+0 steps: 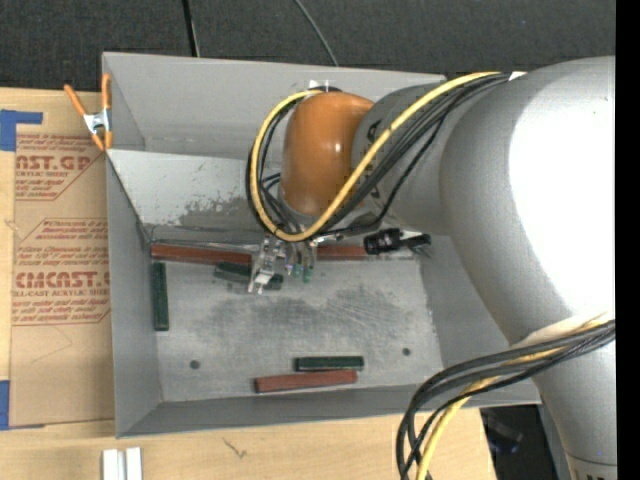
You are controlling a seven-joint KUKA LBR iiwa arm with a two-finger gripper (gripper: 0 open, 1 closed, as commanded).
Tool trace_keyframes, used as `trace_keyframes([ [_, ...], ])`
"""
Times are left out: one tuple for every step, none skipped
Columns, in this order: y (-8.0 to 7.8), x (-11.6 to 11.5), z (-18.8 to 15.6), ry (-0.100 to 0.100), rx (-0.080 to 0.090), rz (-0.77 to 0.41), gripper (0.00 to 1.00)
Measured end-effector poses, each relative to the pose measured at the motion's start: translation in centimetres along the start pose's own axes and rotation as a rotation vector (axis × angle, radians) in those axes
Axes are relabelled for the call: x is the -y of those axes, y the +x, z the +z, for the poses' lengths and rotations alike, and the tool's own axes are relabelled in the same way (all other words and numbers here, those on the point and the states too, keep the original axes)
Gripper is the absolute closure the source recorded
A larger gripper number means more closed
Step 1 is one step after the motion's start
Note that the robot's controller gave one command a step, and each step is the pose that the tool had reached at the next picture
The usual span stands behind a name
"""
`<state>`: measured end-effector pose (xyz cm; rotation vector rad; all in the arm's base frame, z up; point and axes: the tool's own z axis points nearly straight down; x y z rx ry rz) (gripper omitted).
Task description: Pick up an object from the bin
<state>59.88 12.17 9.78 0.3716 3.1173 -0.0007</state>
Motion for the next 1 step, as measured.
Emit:
trace_keyframes([
  [0.17,-0.07,-1.12,-0.002,-0.001,0.06,1.0],
])
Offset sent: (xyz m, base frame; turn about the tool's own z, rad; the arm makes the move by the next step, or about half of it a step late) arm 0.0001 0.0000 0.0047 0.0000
